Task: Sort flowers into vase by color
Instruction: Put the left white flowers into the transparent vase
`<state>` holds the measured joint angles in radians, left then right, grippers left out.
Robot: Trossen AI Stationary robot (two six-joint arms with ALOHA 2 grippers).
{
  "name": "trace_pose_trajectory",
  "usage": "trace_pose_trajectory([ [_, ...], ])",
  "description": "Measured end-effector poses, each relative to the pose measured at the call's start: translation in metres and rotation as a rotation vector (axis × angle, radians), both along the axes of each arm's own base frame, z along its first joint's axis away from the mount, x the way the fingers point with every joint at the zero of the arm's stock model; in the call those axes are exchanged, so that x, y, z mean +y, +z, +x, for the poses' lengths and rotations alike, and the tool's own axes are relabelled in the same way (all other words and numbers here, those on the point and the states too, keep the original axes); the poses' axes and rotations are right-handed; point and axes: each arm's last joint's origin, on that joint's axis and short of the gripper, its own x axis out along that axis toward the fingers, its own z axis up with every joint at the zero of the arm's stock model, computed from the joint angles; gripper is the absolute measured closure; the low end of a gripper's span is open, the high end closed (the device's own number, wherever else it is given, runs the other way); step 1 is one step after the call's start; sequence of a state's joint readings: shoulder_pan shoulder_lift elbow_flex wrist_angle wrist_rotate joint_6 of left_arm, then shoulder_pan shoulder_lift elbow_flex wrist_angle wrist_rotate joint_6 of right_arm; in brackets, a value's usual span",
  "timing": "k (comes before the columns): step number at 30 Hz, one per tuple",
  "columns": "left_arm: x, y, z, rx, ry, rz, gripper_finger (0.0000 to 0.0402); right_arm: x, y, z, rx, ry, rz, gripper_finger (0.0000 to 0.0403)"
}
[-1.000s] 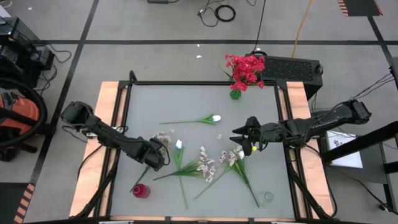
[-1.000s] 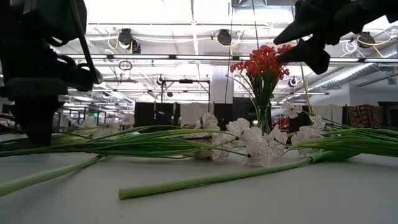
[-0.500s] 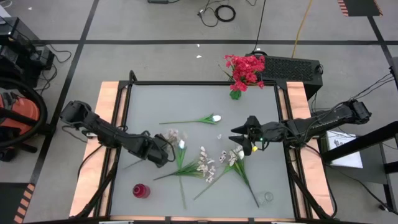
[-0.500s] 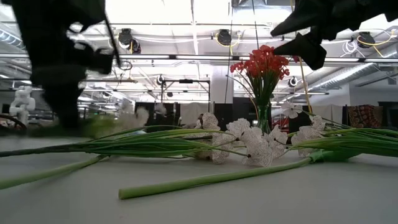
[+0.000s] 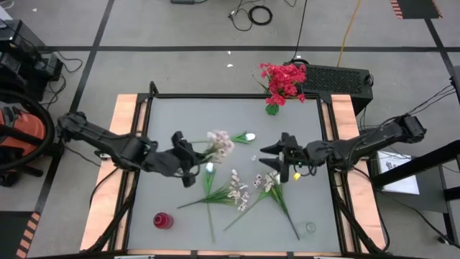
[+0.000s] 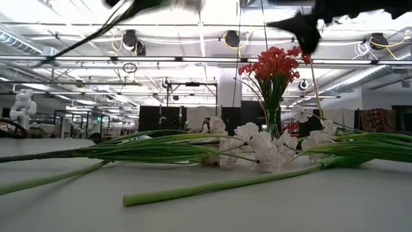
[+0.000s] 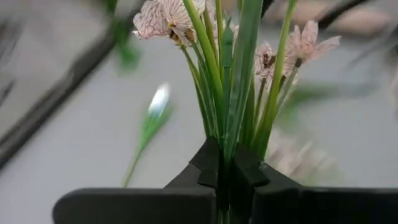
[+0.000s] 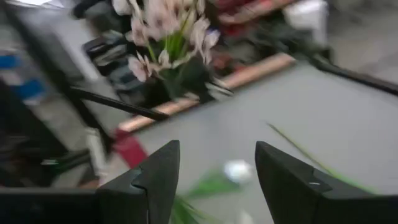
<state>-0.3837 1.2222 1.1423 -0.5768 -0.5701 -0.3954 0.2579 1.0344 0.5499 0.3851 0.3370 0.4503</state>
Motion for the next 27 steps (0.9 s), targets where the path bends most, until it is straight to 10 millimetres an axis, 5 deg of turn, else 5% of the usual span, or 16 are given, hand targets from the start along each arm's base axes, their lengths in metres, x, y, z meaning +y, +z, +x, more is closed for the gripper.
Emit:
trace_pose_trajectory([
  [5,-0.012,0.029,0.022,-0.314,-0.123,0.123,0.0388,0.01,0.007,0.025,-0.105,0.031,-0.032,0.0202],
  [12,-0.024,0.032,0.06,-0.574,-0.204,0.158,0.0389,0.027,0.041,0.062,0.037,0.072,-0.109,0.0194],
  [19,-0.026,0.024,0.085,-0.728,-0.19,0.14,0.0389,0.04,0.088,0.063,0.119,0.071,-0.137,0.0177],
  [27,-0.026,0.013,0.103,-0.815,-0.222,0.12,0.0389,0.045,0.104,0.06,0.104,0.084,-0.151,0.02],
])
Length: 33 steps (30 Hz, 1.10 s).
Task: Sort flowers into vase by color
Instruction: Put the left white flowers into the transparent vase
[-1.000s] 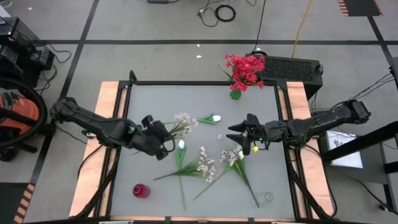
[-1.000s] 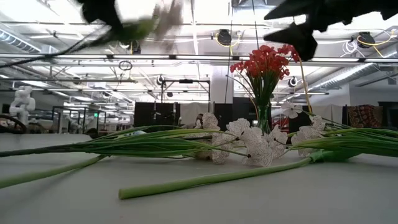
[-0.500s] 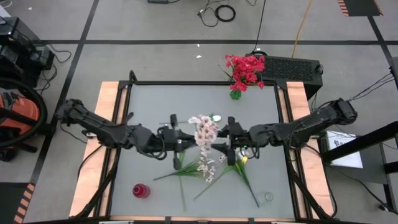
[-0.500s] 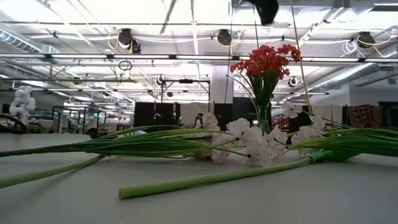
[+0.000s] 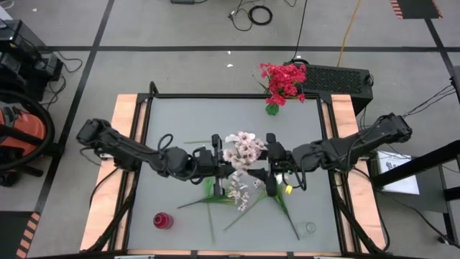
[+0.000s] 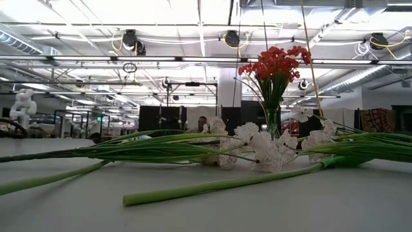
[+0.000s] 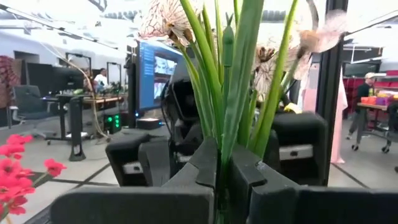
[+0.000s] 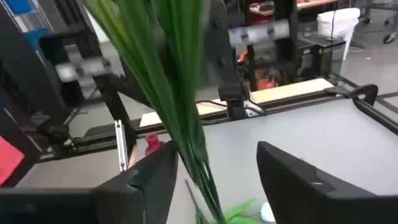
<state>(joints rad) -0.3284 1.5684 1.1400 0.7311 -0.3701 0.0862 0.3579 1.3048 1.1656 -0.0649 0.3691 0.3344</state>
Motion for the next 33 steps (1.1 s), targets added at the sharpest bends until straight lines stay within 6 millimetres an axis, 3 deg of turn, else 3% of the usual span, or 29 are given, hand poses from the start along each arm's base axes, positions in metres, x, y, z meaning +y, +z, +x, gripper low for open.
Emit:
trace_pose_trajectory([
  [4,0.001,-0.002,0.004,-0.018,0.004,-0.006,0.0389,0.001,-0.001,-0.002,0.018,0.002,0.004,0.0256],
  [10,0.002,-0.002,0.004,-0.018,-0.008,-0.003,0.0376,-0.004,0.005,-0.017,0.055,0.009,0.025,0.0386],
  [13,0.0,-0.005,0.005,0.008,-0.055,-0.008,0.0332,-0.009,0.01,-0.029,0.064,-0.006,0.075,0.0388],
  [19,-0.001,-0.015,0.007,0.115,-0.05,-0.004,0.0187,-0.013,0.019,-0.06,0.116,-0.016,0.18,0.0399],
  [24,-0.008,-0.019,-0.005,0.271,-0.069,0.026,0.0088,-0.006,0.028,-0.091,0.123,0.025,0.292,0.04],
  [28,-0.005,-0.021,-0.021,0.44,-0.06,0.017,0.0055,0.007,0.029,-0.111,0.161,0.084,0.369,0.0401],
  [33,-0.001,-0.022,-0.043,0.592,-0.019,-0.017,0.0059,0.031,0.025,-0.132,0.199,0.107,0.457,0.0402],
])
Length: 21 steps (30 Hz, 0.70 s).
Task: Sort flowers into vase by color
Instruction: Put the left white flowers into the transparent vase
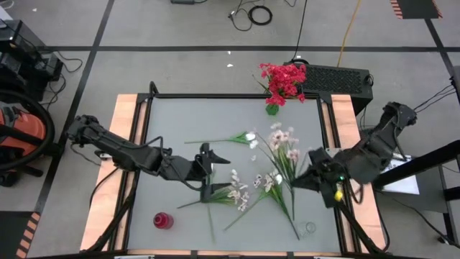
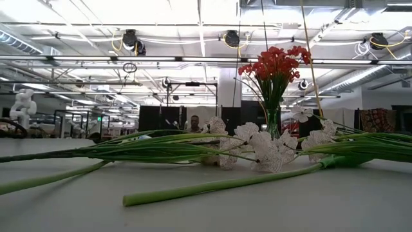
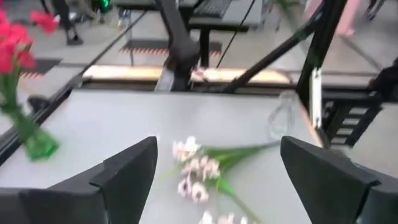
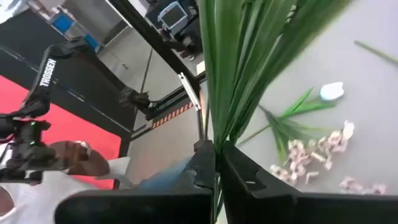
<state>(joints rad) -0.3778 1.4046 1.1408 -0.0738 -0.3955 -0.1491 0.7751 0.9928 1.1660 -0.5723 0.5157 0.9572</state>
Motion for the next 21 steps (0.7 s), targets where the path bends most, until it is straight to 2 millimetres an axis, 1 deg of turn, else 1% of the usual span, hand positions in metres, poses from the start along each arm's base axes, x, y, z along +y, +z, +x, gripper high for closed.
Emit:
trace_pose_trajectory([
  [5,-0.005,-0.003,-0.007,0.044,0.027,0.028,0.0071,0.027,-0.003,-0.022,-0.004,0.003,0.055,0.0402],
  [11,-0.007,-0.005,-0.009,0.071,0.042,0.024,0.0073,0.061,-0.014,-0.045,-0.016,0.022,0.041,0.0403],
  [13,-0.008,-0.006,-0.01,0.072,0.047,0.023,0.0073,0.073,-0.02,-0.051,-0.022,0.038,0.001,0.0403],
  [17,-0.009,-0.006,-0.011,0.071,0.045,0.022,0.0073,0.091,-0.033,-0.058,-0.036,0.112,-0.181,0.0403],
  [19,-0.009,-0.006,-0.011,0.07,0.046,0.019,0.0073,0.095,-0.042,-0.062,-0.016,0.126,-0.256,0.0403],
  [21,-0.009,-0.006,-0.01,0.069,0.048,0.019,0.0073,0.095,-0.048,-0.066,0.0,0.125,-0.314,0.0403],
])
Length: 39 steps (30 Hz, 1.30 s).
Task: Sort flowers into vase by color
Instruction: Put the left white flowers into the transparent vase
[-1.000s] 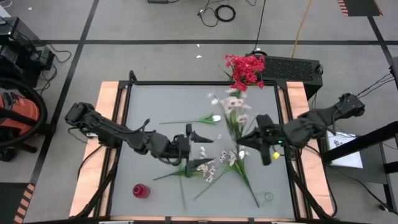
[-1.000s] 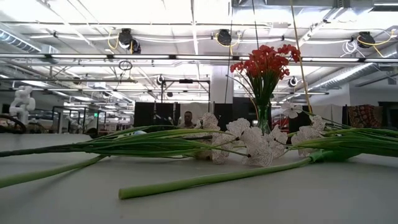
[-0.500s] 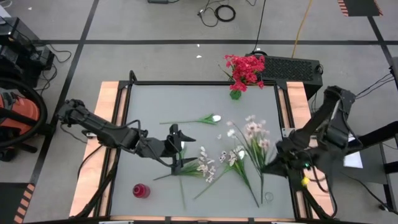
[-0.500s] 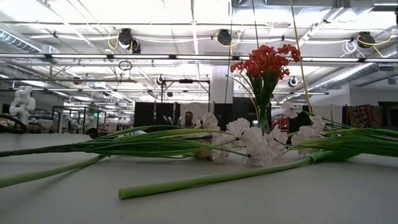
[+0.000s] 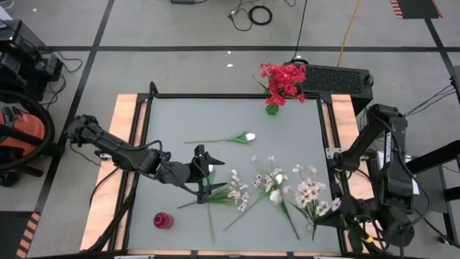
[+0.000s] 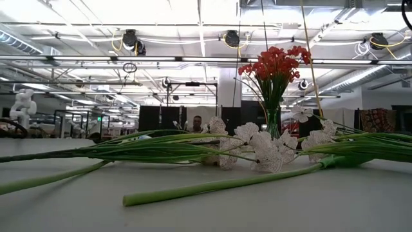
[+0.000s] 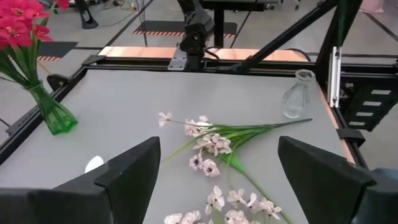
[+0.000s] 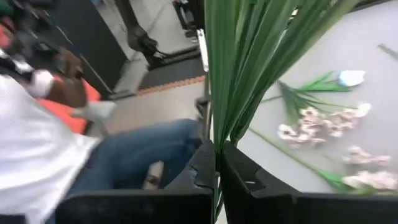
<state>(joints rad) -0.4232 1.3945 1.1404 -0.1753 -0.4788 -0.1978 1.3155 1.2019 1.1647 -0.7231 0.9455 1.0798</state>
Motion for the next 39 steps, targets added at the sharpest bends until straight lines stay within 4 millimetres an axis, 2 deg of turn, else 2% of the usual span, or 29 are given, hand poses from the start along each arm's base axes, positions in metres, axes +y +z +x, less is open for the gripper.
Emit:
trace_pose_trajectory([
  [4,0.0,0.0,0.0,-0.001,0.0,0.0,0.0073,-0.002,-0.012,-0.005,0.03,-0.019,-0.111,0.0403],
  [12,0.0,0.0,0.0,-0.001,0.0,-0.001,0.0073,-0.004,-0.015,-0.007,0.018,-0.027,-0.174,0.0402],
  [26,0.001,-0.001,0.001,0.005,-0.012,0.044,0.0073,0.018,-0.038,-0.007,0.054,-0.016,-0.249,0.0402],
  [33,-0.002,-0.015,0.01,0.05,-0.009,0.065,0.0073,0.032,-0.058,-0.004,0.085,-0.044,-0.3,0.037],
  [39,-0.003,-0.029,0.02,0.084,0.0,0.078,0.0073,0.035,-0.072,-0.005,0.212,-0.069,-0.262,0.0331],
])
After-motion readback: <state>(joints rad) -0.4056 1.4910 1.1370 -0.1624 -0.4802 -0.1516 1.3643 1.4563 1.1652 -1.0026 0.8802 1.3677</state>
